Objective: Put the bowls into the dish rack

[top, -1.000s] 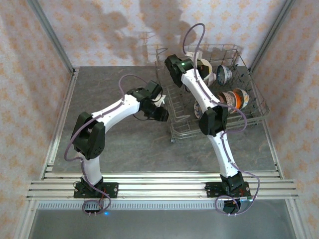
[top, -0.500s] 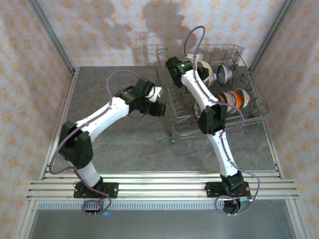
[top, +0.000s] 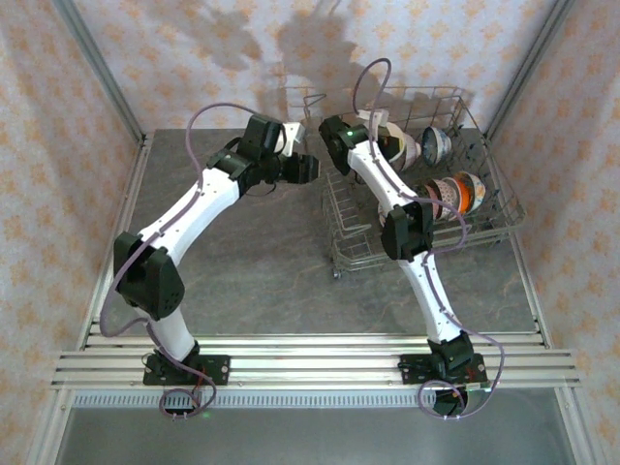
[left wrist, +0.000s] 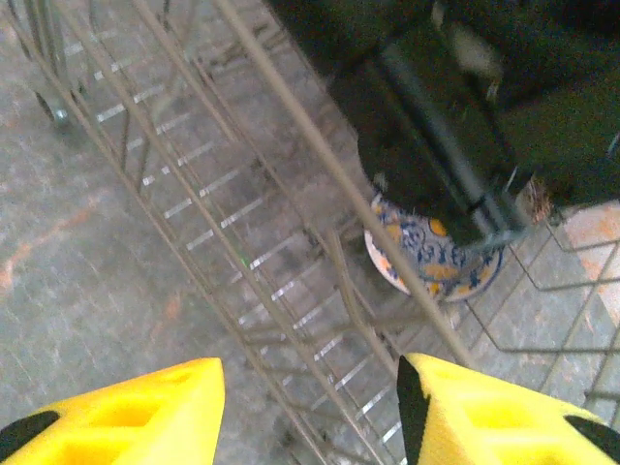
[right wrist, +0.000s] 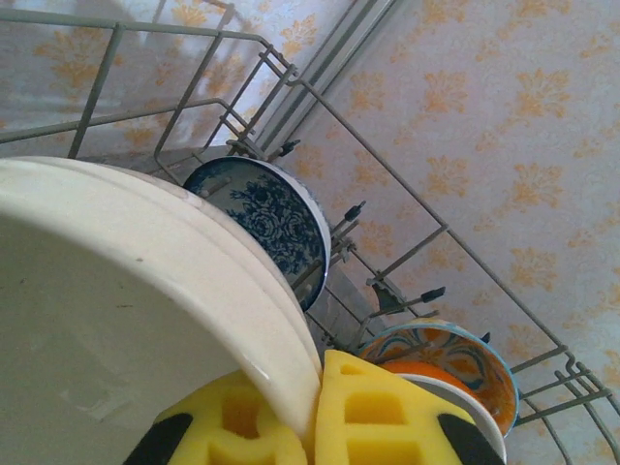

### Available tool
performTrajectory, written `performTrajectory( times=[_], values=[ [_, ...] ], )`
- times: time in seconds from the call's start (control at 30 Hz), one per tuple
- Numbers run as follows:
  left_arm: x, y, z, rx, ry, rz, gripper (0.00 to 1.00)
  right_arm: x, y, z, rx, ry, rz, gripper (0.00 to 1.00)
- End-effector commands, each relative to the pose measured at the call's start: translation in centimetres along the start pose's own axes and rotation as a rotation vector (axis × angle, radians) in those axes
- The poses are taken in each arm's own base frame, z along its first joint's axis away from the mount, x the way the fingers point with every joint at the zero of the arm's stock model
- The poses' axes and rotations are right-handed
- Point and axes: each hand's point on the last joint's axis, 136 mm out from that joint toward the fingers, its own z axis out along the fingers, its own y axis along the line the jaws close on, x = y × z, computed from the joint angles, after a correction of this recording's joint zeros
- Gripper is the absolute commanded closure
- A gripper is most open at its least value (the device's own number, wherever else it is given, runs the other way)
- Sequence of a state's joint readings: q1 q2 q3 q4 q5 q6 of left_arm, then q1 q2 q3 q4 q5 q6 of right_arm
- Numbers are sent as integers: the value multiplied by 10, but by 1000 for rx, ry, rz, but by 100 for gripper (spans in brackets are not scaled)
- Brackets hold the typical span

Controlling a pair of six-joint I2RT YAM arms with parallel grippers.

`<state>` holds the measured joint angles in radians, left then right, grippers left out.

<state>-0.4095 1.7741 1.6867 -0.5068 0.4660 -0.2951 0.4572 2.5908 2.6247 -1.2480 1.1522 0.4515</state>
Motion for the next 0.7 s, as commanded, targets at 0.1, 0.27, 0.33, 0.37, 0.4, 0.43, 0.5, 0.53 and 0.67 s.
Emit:
performTrajectory(
  times=[0.1,0.27,0.33,0.37,0.4,0.43,0.5,0.53,0.67],
  values=[
    [-59,10,8,-3,-120,-28,42,-30,-23,-4,85,-90,123,100],
    [-79,25,39,-1,-119,-115,39,-37,-33,-7,79,-89,147,100],
    [-85,28,50,-1,-119,-138,38,-37,-37,-8,69,-81,158,100],
    [-87,31,56,-2,-119,-146,38,-38,-40,-8,64,-76,161,100],
    [-89,34,62,2,-117,-157,38,-37,-42,-9,58,-71,166,100],
    [-91,37,68,6,-114,-173,39,-38,-44,-10,51,-65,168,100],
    [-93,46,77,15,-106,-219,41,-38,-48,-11,43,-56,176,100],
    [-96,48,80,29,-110,-243,42,-38,-51,-11,39,-52,179,100],
    [-104,56,84,54,-139,-305,54,-41,-59,-13,24,-41,193,100]
  ],
)
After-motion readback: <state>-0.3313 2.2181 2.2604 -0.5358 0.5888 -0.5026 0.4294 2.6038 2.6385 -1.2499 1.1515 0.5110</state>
